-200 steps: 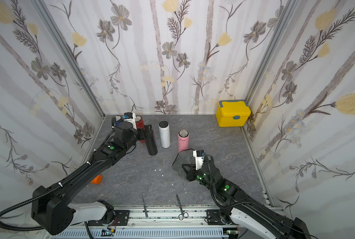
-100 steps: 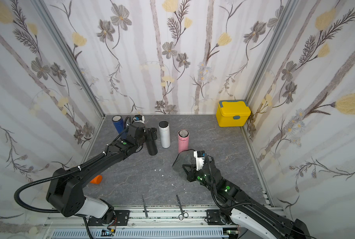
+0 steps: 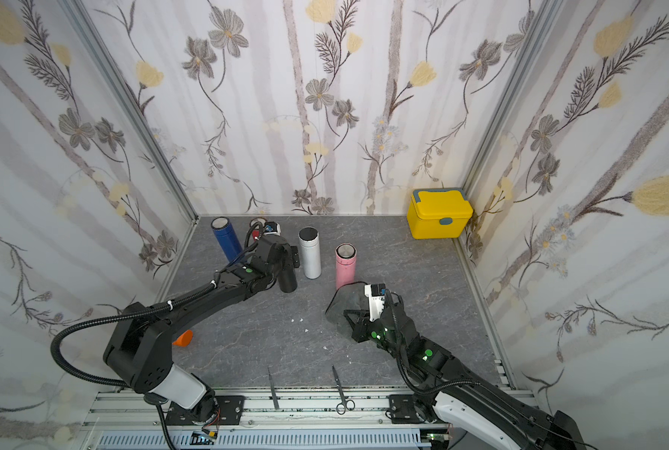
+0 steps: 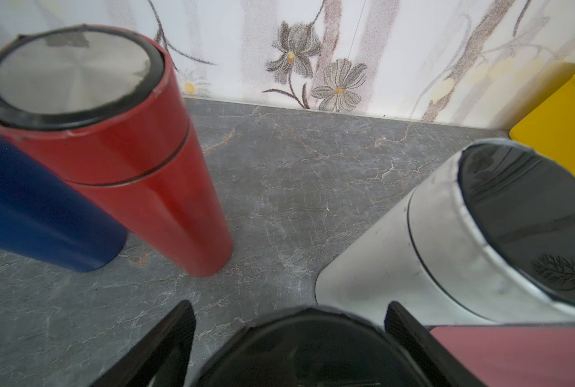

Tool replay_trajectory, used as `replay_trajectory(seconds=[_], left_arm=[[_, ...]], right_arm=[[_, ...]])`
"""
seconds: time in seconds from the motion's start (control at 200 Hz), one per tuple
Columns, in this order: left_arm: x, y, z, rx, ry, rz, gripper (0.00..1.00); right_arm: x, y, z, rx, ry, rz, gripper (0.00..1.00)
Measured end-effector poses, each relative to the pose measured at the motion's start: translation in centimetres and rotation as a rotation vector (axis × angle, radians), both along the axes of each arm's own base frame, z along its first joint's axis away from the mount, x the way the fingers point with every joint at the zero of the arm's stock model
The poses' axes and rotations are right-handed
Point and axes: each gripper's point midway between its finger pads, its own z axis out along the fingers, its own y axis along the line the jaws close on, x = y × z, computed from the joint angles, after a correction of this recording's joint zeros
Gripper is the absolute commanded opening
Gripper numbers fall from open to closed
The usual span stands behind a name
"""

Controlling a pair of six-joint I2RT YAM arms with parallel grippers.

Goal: Wipe the surface of the thermos
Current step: Pick up the thermos from the center of the board, then wipe the dirt from the surface of the thermos.

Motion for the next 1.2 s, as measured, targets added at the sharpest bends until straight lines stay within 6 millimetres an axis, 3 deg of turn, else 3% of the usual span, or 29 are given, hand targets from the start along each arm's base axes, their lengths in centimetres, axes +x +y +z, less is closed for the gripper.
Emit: replay_trajectory(seconds=[0.085,0.245,0.3,0.35,0.455,0.585,0.749,0.969,1.064,1.199], left_arm=[[0.2,0.0,0.1,-0.003,-0.011,0.006,0.68],[-0.2,0.5,0.2,0.018,-0.023,0.009,0.38],[-0.6,0.7,0.3,0.018,-0.020,0.005,0.22],[-1.1,0.5,0.3,0.009,-0.008,-0.016,0.00],[-2.3,0.7,0.8,0.003,0.016,-0.036,0.00],[-4.0,0.8,3.3,-0.055,-0.004,-0.070,0.00],[-7.6,-0.3,6.0,-0.184,-0.021,-0.168,0.00],[-12.5,-2.8,9.2,-0.347,-0.033,-0.305,0.00],[-13.8,-3.4,10.3,-0.382,-0.041,-0.337,0.00],[-14.3,-2.5,9.6,-0.343,-0.028,-0.300,0.00]], right_arm=[[0.0,0.0,-0.1,-0.002,0.002,0.000,0.00],[-0.1,0.2,0.2,0.014,-0.009,0.008,0.00],[-0.2,0.3,0.2,0.021,-0.009,0.020,0.00],[-0.3,0.7,0.4,0.033,-0.012,0.036,0.00],[-0.5,1.3,0.5,0.048,-0.012,0.067,0.00],[-1.5,3.1,1.2,0.066,-0.024,0.137,0.00],[-2.6,7.2,4.6,0.092,-0.100,0.251,0.00],[0.1,11.1,8.7,0.112,-0.195,0.229,0.00],[1.1,12.1,8.5,0.115,-0.210,0.213,0.00],[1.8,12.9,6.8,0.111,-0.191,0.202,0.00]])
